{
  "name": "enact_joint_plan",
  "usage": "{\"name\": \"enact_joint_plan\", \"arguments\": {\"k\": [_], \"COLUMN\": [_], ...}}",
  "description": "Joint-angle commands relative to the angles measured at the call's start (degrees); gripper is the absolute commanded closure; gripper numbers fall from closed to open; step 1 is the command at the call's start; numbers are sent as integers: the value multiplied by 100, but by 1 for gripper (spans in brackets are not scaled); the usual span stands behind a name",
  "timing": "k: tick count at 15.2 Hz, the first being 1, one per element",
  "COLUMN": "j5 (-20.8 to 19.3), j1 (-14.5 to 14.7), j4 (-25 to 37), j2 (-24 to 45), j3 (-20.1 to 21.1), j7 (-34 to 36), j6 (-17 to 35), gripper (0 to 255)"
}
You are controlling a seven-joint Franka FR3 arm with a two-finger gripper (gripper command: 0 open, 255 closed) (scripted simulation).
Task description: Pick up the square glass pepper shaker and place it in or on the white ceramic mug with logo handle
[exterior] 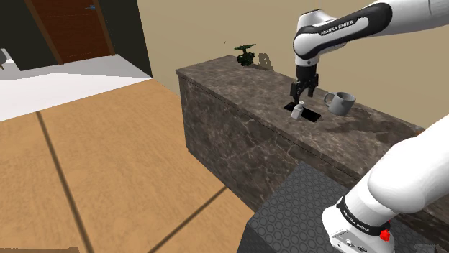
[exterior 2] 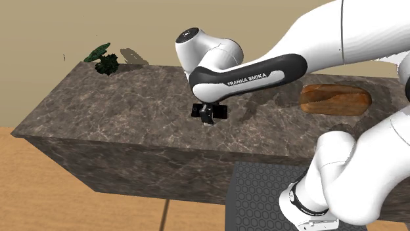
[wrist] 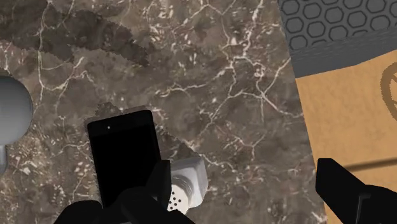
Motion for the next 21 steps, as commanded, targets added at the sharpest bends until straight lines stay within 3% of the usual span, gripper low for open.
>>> {"name": "enact_joint_plan", "arguments": {"k": [1, 5, 12, 20, 21], "j5": [47, 181, 168, 168, 168], "j1": [-69, -206, -271, -271, -271], "j4": [273, 725, 315, 315, 315], "j2": [455, 1156, 1333, 1333, 1333], "j3": [-143, -325, -382, -381, -382], "j7": [-177, -464, -474, -474, -474], "j6": [180, 409, 1000, 1000, 1000], "gripper": [0, 0, 0, 0, 255]}}
